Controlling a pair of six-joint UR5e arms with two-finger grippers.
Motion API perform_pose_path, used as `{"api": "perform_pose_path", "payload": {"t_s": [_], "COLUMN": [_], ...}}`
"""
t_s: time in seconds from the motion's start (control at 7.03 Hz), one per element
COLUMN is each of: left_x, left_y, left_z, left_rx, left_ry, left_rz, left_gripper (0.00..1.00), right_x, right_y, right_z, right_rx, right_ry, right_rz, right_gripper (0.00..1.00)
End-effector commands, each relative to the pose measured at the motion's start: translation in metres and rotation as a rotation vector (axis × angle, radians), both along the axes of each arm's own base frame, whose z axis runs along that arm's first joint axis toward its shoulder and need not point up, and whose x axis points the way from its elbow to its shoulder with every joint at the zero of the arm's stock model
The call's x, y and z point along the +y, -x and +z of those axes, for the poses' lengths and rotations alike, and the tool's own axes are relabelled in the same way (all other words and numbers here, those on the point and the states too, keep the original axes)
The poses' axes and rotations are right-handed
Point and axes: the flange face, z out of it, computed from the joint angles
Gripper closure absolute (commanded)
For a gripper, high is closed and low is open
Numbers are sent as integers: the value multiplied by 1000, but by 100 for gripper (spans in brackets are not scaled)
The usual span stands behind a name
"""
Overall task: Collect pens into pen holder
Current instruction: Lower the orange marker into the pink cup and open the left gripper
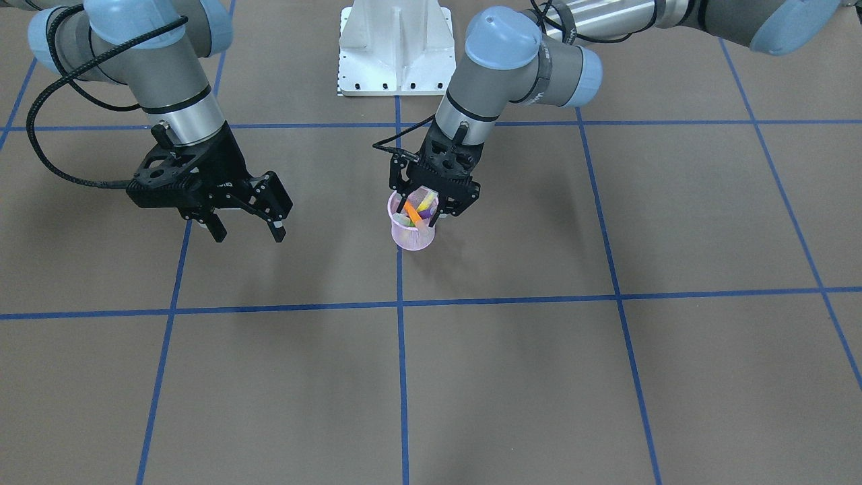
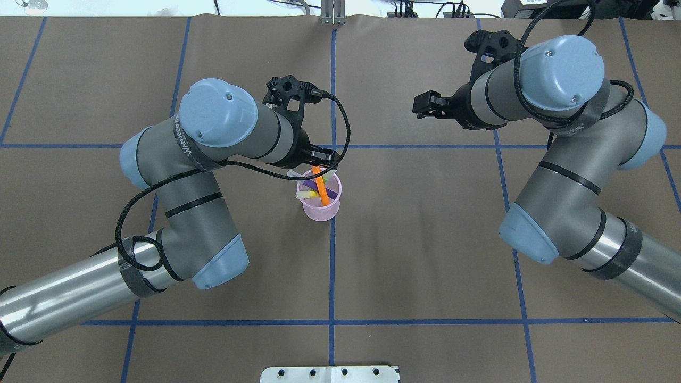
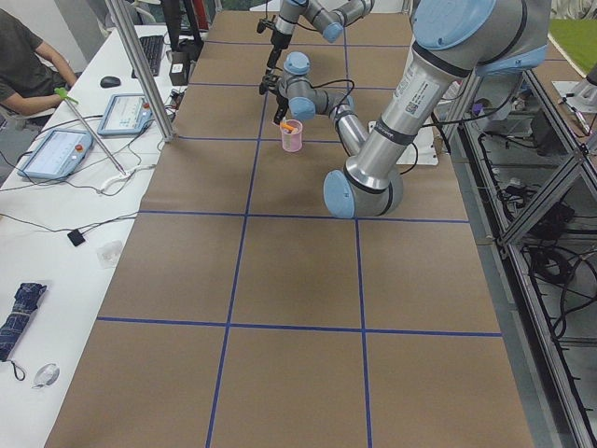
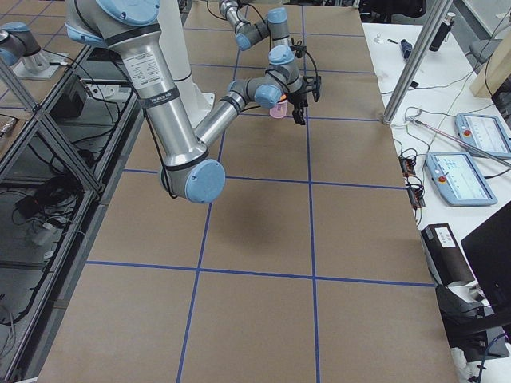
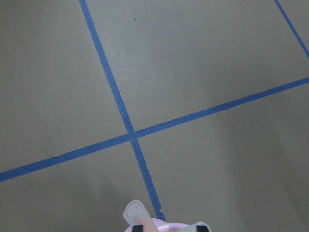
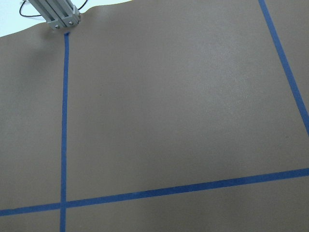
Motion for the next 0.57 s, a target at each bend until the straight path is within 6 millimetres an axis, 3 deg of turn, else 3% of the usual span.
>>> {"api": "perform_pose_path", "payload": {"t_s": [0.0,0.14,0.28,0.43], "left_x": [6,-5,-27,-25], "left_y": [14,41,101,154], "left_z": [-14,-1,37,83], "left_rx": [23,16,-8,-48], "left_ry": [-10,10,33,-2], "left_rz": [8,20,39,65], "left_gripper": [1,1,1,1], "right_x": [0,-3,-10,-15], "right_y": [-1,-12,-40,-68], "right_z": [0,12,34,61], "right_rx": [0,3,18,46], "right_ry": [-1,17,24,29], "right_rz": [-2,-32,-74,-111], "right_gripper": [0,0,0,0]}}
